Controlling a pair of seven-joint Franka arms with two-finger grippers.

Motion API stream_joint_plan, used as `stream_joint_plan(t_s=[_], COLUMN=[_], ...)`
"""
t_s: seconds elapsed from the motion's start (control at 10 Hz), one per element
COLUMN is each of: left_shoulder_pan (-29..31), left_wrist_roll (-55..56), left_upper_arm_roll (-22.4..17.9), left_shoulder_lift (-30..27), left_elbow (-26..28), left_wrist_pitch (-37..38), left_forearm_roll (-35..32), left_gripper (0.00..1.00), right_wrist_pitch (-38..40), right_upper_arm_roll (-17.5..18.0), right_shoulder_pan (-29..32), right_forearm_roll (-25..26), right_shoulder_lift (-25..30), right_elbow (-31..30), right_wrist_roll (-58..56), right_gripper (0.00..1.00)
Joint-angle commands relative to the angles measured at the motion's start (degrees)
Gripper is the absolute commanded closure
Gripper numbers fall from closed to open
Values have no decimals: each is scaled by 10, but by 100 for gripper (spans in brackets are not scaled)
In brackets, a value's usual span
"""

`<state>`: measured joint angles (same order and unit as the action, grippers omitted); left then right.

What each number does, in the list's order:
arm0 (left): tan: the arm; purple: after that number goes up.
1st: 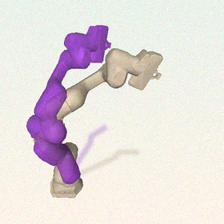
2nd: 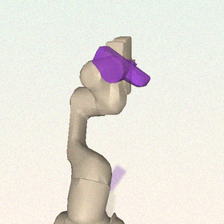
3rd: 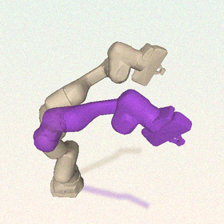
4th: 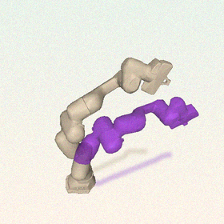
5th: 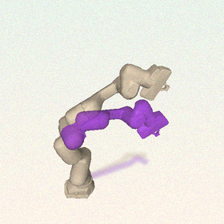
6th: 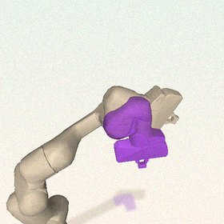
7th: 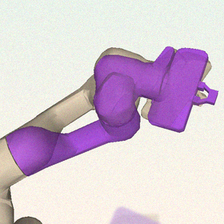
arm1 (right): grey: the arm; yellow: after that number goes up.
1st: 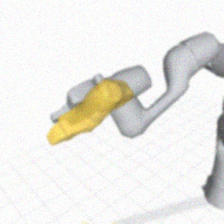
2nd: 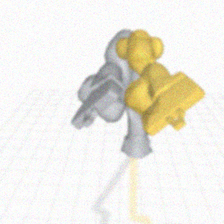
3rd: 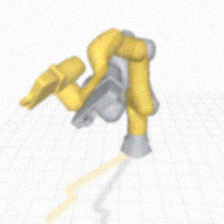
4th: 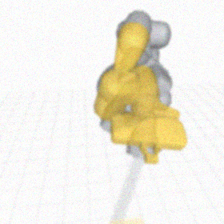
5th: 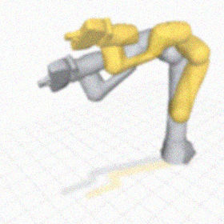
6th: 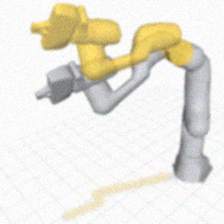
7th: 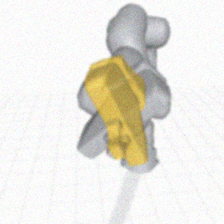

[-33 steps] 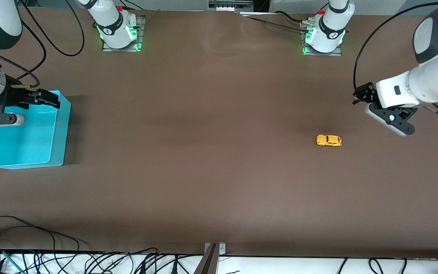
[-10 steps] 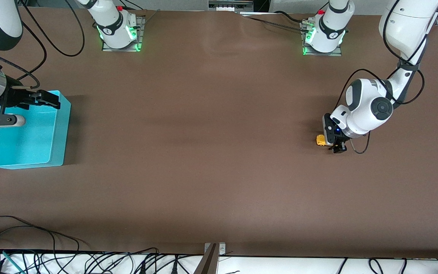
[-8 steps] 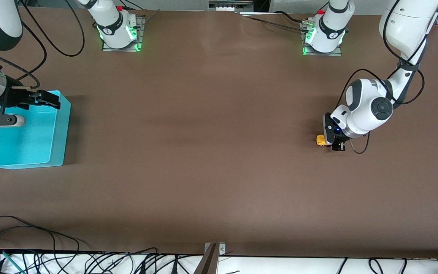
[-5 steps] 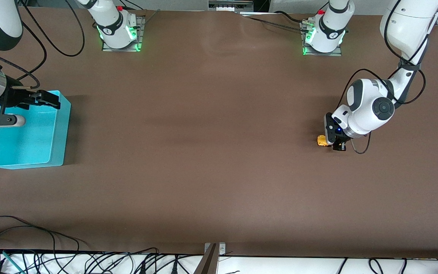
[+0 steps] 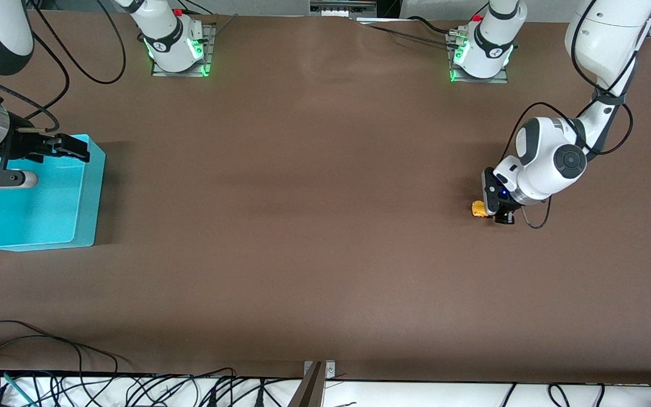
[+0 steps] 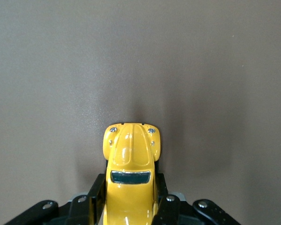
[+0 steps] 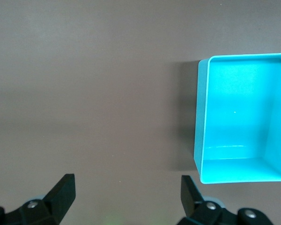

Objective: Wind up and store yellow beetle car
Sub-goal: 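Drag the car backward along the table with the left gripper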

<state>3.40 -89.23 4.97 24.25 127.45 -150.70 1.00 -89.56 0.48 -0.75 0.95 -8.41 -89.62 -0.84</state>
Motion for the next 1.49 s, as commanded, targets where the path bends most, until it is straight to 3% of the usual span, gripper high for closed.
stream_joint_plan(t_s=[0.0, 0.9, 1.39], left_shoulder_pan=[46, 204, 235], left_wrist_roll=[-18, -218, -268], left_upper_arm_roll=[3, 3, 3], left_shoulder_lift=[30, 79, 81], left_elbow=[-2, -51, -70], left_wrist_pitch=[-2, 0, 28], left_forearm_roll=[-12, -10, -7], left_gripper=[87, 87, 86], right_wrist_pitch=[5, 4, 4], right_upper_arm_roll=[1, 1, 0], right_shoulder_pan=[2, 3, 4], right_forearm_roll=[3, 3, 3], right_shoulder_lift=[-4, -4, -5], right_elbow=[10, 10, 9], right_wrist_roll=[5, 5, 5], right_gripper=[0, 0, 0])
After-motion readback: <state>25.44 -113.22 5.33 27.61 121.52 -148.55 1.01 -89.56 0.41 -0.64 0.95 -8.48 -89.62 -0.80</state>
